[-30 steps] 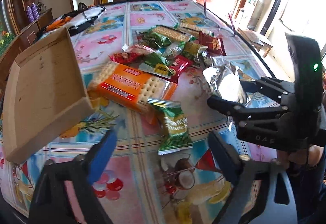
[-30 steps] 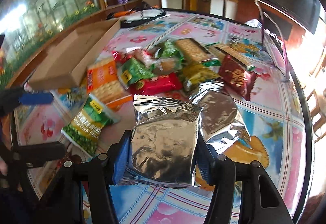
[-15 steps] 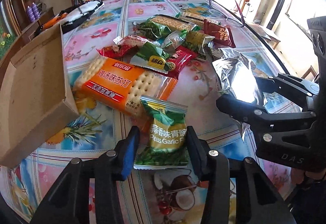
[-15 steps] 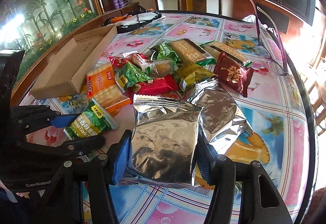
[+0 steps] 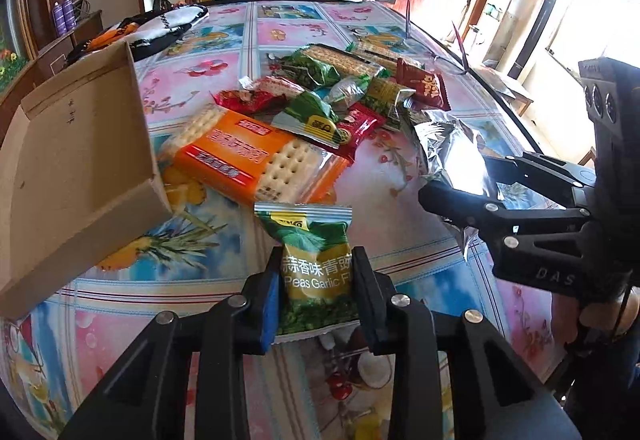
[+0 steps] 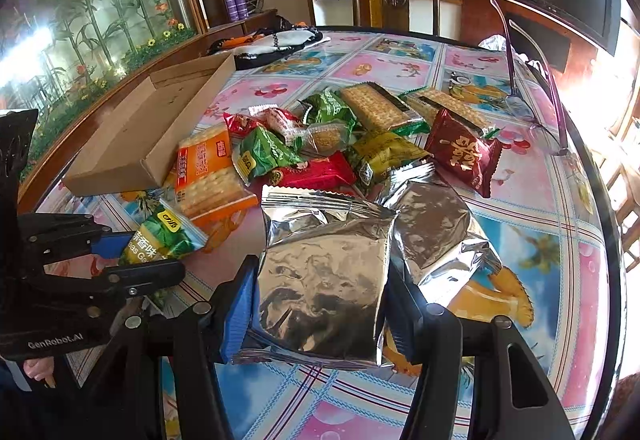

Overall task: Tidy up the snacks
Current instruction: 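Grasp the green pea snack packet with the left tool, then carry the green packet in the left tool while the right tool carries the silver packet to the box, then open the left tool over the box while the right tool releases the silver packet inside, then move both tools back to the pile and grasp another silver packet with the right tool, then grasp a green snack packet with the left tool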

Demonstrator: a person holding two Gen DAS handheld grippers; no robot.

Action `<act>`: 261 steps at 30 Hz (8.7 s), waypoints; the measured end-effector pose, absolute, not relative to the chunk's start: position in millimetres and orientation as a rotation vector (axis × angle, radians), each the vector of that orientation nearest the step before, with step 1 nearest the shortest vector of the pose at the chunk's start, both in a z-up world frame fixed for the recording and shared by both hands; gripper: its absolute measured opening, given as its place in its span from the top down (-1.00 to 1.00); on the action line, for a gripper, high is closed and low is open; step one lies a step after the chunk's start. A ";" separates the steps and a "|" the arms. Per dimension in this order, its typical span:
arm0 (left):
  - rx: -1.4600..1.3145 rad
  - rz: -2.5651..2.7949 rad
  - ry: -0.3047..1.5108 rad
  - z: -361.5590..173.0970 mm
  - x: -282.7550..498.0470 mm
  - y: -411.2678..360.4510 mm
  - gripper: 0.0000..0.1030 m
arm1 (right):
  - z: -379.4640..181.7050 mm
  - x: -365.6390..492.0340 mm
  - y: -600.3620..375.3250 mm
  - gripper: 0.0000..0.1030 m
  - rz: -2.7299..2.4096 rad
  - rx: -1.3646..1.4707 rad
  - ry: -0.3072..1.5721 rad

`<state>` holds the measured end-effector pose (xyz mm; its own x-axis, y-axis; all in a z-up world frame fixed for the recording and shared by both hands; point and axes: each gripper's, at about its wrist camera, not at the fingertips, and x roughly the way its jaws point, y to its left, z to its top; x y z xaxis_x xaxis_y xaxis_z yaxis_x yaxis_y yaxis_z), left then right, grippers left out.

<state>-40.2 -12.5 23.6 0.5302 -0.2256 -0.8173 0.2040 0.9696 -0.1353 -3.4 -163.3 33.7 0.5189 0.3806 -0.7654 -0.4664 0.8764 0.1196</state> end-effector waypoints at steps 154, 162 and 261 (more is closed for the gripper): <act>-0.138 -0.439 0.856 73.1 38.2 3.6 0.17 | 66.0 13.5 -263.1 -0.28 0.133 0.438 0.944; -0.144 -0.408 0.844 76.0 42.3 20.0 0.14 | 48.2 51.7 -266.0 -0.27 0.077 0.391 0.986; -0.123 -0.457 0.835 66.1 49.6 0.8 0.29 | 58.7 36.1 -197.0 -0.22 0.313 0.161 0.816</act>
<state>49.6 0.8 66.1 0.5805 -0.4377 -0.6866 0.3424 0.8963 -0.2819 36.1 -197.0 58.7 0.6422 0.3352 -0.6893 -0.2120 0.9419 0.2606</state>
